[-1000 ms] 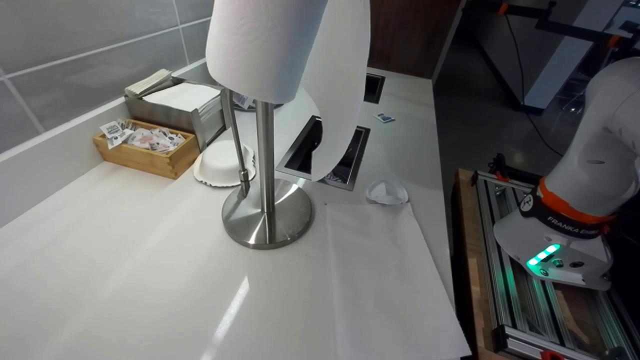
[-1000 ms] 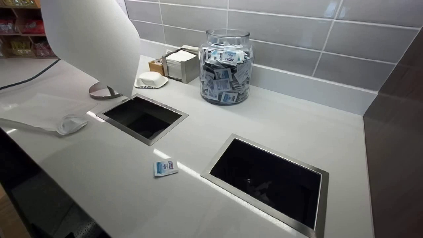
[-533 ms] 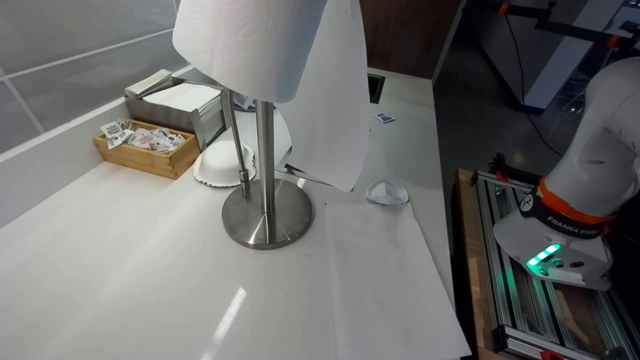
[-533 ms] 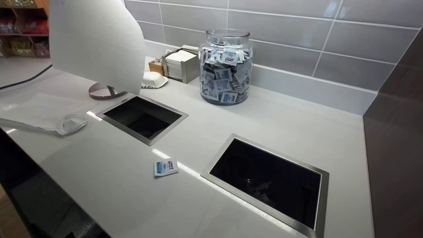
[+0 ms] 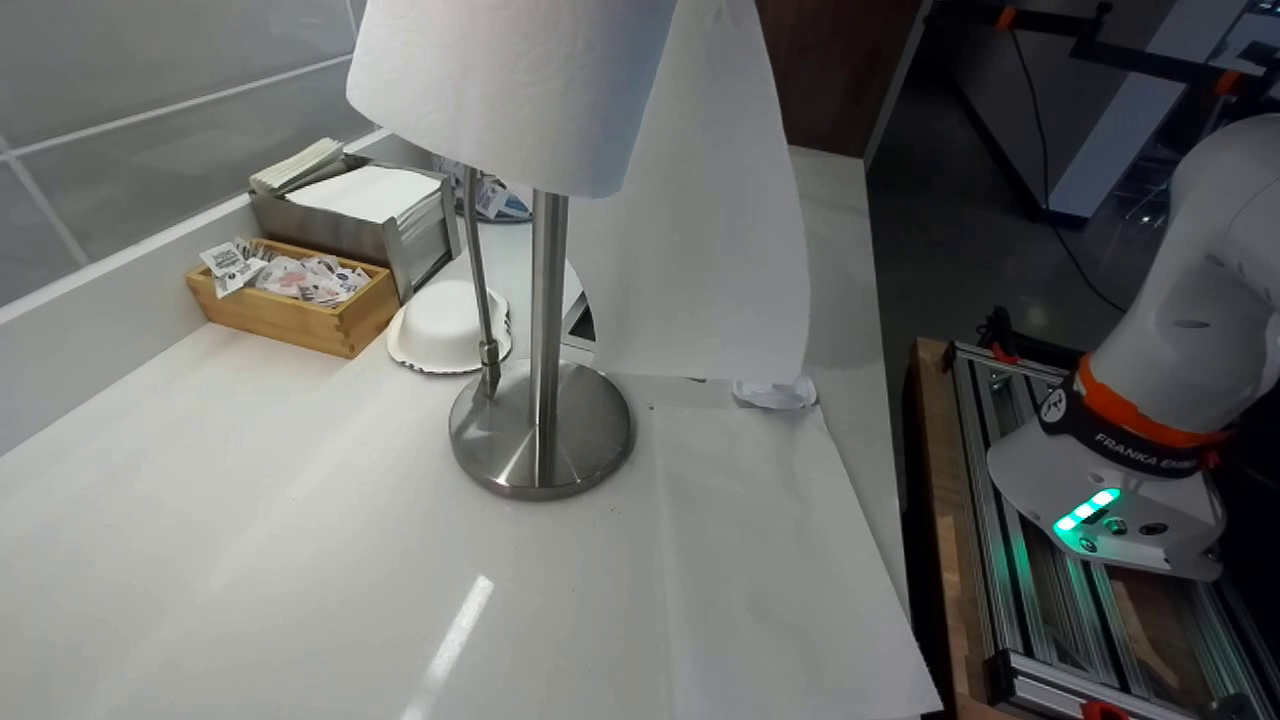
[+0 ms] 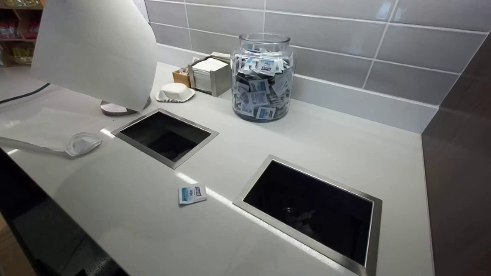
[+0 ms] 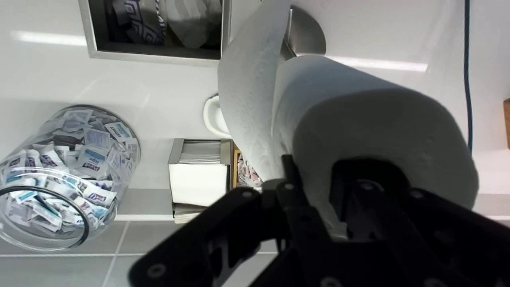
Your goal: Place the paper towel roll on its holder
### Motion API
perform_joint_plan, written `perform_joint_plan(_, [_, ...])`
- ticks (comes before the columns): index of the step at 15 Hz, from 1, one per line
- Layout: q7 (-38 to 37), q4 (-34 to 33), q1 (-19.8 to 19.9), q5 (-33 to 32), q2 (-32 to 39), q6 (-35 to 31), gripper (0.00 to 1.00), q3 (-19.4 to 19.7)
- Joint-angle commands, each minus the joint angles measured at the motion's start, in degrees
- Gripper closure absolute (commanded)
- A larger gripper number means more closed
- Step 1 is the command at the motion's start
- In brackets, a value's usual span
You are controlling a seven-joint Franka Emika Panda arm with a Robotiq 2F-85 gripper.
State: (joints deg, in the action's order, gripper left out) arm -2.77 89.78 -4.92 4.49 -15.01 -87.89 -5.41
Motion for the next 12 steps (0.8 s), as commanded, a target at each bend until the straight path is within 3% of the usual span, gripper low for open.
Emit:
perform_joint_plan(1, [1.02,-7.3,0.23,-3.4,5.0,6.95,0.94,-0.57])
perform_joint_plan(12, [6.4,-11.4,-1.07,-4.41,9.74,7.32,0.94,-1.4])
